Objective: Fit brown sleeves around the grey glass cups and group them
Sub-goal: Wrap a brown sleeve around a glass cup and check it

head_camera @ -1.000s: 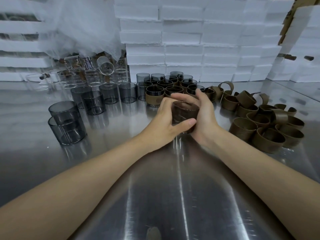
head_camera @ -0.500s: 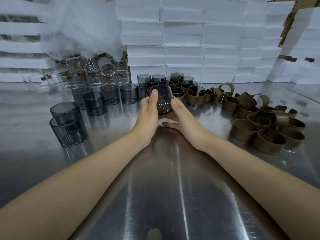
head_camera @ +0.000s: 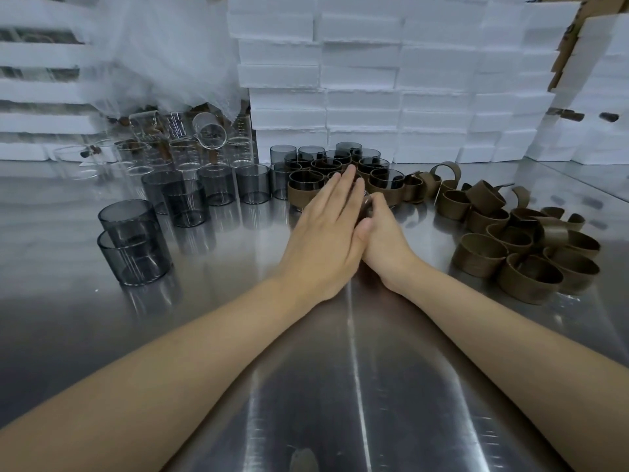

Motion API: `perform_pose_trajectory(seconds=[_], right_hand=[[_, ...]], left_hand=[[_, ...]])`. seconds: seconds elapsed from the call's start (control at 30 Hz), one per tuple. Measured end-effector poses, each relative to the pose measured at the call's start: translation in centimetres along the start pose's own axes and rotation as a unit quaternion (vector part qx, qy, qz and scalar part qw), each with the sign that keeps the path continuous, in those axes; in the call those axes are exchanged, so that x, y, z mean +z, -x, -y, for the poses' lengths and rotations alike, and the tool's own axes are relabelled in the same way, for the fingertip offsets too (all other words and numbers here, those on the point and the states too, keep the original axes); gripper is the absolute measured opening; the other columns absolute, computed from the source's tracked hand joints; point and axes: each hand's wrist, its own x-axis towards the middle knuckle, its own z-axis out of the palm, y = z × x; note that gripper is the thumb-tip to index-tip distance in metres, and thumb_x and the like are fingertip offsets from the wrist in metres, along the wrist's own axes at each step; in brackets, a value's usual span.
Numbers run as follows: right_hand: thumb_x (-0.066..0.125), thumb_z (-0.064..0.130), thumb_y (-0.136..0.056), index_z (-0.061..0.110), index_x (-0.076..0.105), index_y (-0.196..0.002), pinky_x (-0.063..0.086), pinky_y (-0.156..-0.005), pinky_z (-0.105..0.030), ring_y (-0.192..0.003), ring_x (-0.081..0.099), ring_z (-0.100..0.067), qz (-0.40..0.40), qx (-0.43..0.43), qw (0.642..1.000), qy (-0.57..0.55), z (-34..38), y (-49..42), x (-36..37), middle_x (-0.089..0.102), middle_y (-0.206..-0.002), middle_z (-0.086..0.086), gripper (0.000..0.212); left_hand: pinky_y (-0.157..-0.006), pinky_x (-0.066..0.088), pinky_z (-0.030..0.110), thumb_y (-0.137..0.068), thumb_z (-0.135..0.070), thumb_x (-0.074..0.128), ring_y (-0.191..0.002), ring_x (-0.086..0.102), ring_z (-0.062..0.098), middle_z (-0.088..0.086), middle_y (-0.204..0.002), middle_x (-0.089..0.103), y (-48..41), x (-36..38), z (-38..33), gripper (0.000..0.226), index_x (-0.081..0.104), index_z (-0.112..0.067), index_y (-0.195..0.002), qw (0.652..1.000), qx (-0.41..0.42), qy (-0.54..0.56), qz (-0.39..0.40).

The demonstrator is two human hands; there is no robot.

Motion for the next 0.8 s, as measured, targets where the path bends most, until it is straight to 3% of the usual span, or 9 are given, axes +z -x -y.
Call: perform_pose_trajectory(seconds=[0.13,0.2,0.27,0.33,0.43,0.57,0.7,0.8], right_hand=[[0.056,0.009,-0.085,0.017,0.042,-0.084,0.040,-0.061,-0.023,-0.066,0.046,-0.008,0.013,-0.028,0.998,0.052,0.0,0.0,0.1,0.054,-0.072,0.004,0.016],[0.065,0.012,-0.077,0.014,0.045,-0.088,0.045,-0.063,-0.029,-0.069,0.053,-0.012,0.027,-0.022,0.998,0.059,0.1,0.1,0.2,0.060,-0.076,-0.001,0.023],[0.075,0.014,-0.069,0.010,0.047,-0.095,0.051,-0.073,-0.036,-0.078,0.061,-0.015,0.045,-0.029,0.997,0.050,0.3,0.3,0.2,0.065,-0.085,-0.003,0.038],[0.081,0.012,-0.064,0.007,0.049,-0.105,0.054,-0.084,-0.039,-0.092,0.065,-0.015,0.068,-0.036,0.997,0.027,0.4,0.3,0.2,0.068,-0.097,-0.002,0.053],[0.078,0.005,-0.060,0.003,0.046,-0.106,0.053,-0.088,-0.048,-0.097,0.065,-0.023,0.090,-0.018,0.996,-0.006,0.4,0.2,0.0,0.067,-0.101,-0.010,0.056],[0.056,0.001,-0.050,0.012,0.040,-0.097,0.045,-0.066,-0.036,-0.075,0.053,-0.011,0.098,0.018,0.992,-0.073,0.4,0.2,-0.2,0.055,-0.082,-0.001,0.052],[0.055,-0.009,-0.068,0.017,0.038,-0.123,0.054,-0.078,-0.040,-0.095,0.062,-0.020,0.068,-0.100,0.988,0.097,0.4,0.4,-0.5,0.062,-0.102,0.001,0.063],[0.052,-0.002,-0.077,0.018,0.027,-0.148,0.051,-0.075,-0.039,-0.105,0.059,-0.029,0.056,-0.167,0.921,0.349,1.0,-0.1,-1.5,0.059,-0.124,-0.007,0.078]], left_hand=[[-0.116,0.020,0.029,-0.104,-0.037,0.031,-0.150,0.010,0.016,0.001,-0.165,0.005,0.0,0.1,0.7,0.062,0.007,-0.013,-0.156,0.996,-0.078,0.042,-0.004],[-0.113,0.019,0.021,-0.104,-0.039,0.033,-0.148,0.015,0.014,0.001,-0.164,0.011,-0.1,0.0,1.0,0.063,0.008,-0.014,-0.156,0.988,-0.116,0.098,-0.017],[-0.103,0.019,0.006,-0.102,-0.042,0.040,-0.141,0.029,0.010,-0.001,-0.159,0.029,-0.3,-0.2,1.1,0.065,0.015,-0.015,-0.156,0.974,-0.155,0.162,-0.038],[-0.086,0.027,-0.005,-0.096,-0.044,0.055,-0.118,0.049,0.005,-0.011,-0.134,0.051,-0.6,-0.5,1.3,0.065,0.030,-0.020,-0.152,0.949,-0.203,0.236,-0.053],[-0.079,0.044,0.006,-0.087,-0.034,0.071,-0.099,0.060,0.002,-0.015,-0.107,0.062,-1.1,-0.7,1.6,0.052,0.050,-0.024,-0.134,0.887,-0.253,0.385,-0.038],[-0.073,0.052,0.028,-0.089,-0.022,0.070,-0.093,0.066,0.013,0.000,-0.107,0.067,-1.2,-0.4,1.7,0.043,0.053,-0.014,-0.127,0.773,-0.284,0.567,0.030],[-0.088,0.053,0.032,-0.089,-0.016,0.069,-0.099,0.067,0.019,0.009,-0.110,0.068,-1.0,0.4,2.0,0.042,0.055,-0.006,-0.127,0.741,-0.281,0.607,0.046],[-0.093,0.051,0.034,-0.068,-0.021,0.079,-0.102,0.066,0.021,0.011,-0.114,0.068,-1.0,0.6,2.0,0.063,0.054,-0.006,-0.124,0.754,-0.296,0.587,0.000]])
